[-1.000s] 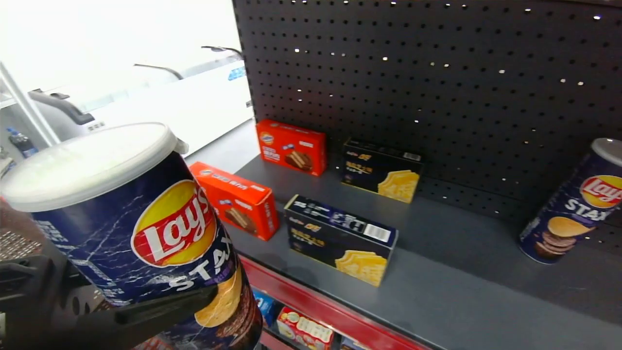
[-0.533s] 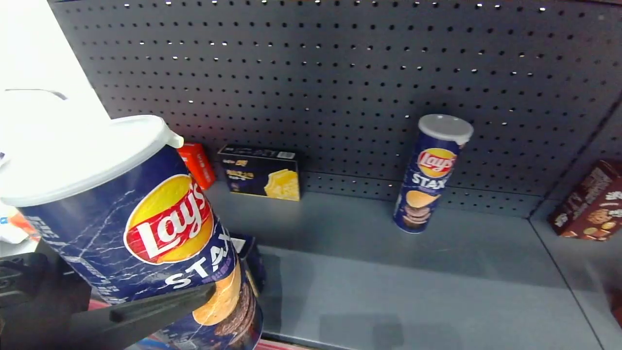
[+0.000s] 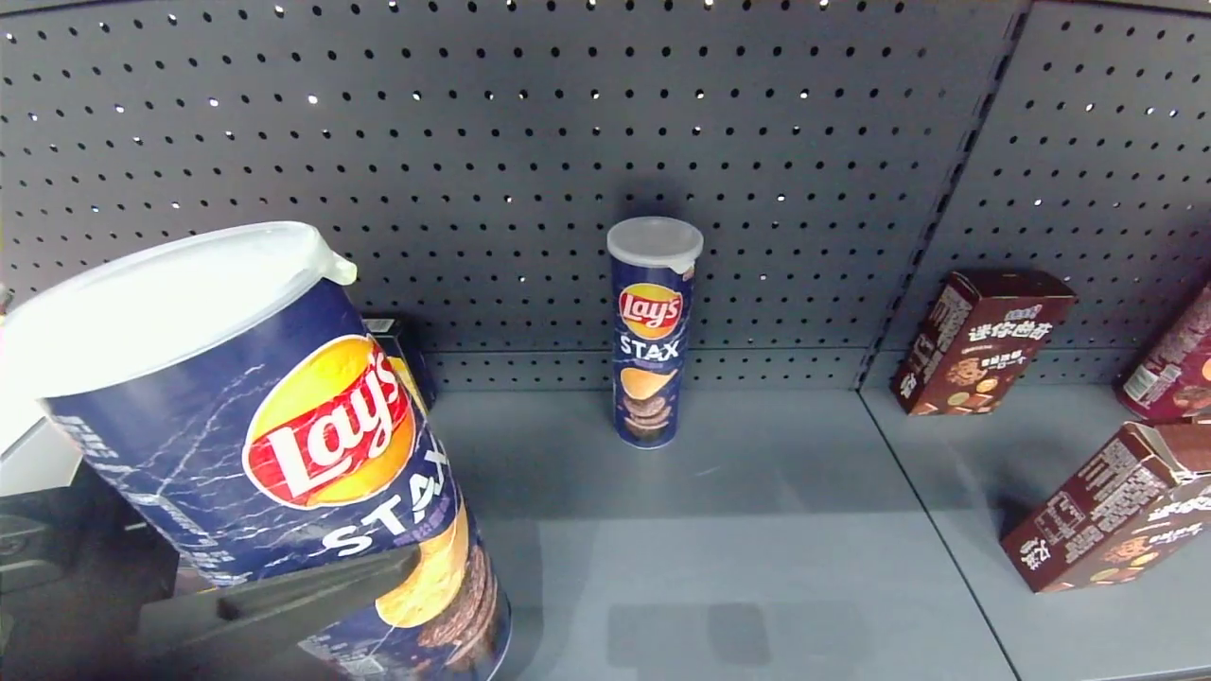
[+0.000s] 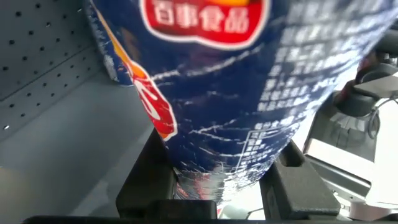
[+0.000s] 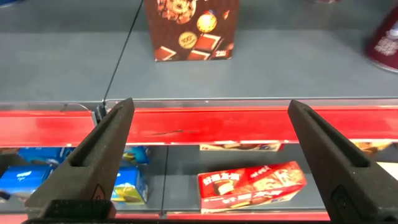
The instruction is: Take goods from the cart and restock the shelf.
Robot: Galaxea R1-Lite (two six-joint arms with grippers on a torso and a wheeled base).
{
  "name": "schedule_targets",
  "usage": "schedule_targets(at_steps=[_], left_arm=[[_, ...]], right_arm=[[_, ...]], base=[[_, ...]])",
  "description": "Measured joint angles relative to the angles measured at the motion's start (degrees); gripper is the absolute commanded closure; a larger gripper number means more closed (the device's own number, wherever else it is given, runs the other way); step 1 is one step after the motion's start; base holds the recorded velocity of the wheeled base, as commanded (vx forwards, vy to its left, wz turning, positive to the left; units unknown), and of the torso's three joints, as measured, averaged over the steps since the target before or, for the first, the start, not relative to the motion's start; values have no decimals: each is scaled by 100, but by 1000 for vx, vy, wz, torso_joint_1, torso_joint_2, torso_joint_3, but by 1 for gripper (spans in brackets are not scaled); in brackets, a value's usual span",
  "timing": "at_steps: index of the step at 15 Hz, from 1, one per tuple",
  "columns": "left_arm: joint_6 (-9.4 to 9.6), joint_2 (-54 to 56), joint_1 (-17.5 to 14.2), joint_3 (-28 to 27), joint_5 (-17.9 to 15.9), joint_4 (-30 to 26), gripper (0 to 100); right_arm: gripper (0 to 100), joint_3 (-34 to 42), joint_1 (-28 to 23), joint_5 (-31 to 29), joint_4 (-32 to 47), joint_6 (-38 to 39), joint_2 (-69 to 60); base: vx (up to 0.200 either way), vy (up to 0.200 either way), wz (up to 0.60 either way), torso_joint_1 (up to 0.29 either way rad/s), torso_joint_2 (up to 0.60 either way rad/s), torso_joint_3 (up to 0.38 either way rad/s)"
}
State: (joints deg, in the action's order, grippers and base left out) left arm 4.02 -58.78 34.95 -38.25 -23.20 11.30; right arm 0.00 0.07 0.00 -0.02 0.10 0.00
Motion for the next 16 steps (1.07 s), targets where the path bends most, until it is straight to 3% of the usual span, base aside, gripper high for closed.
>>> schedule_targets(at_steps=[16], left_arm=[[60, -11, -1, 99, -102, 20, 100]], right_arm=[[0, 0, 4, 2, 7, 0, 2]], base=[[0, 0, 0, 0, 0, 0]])
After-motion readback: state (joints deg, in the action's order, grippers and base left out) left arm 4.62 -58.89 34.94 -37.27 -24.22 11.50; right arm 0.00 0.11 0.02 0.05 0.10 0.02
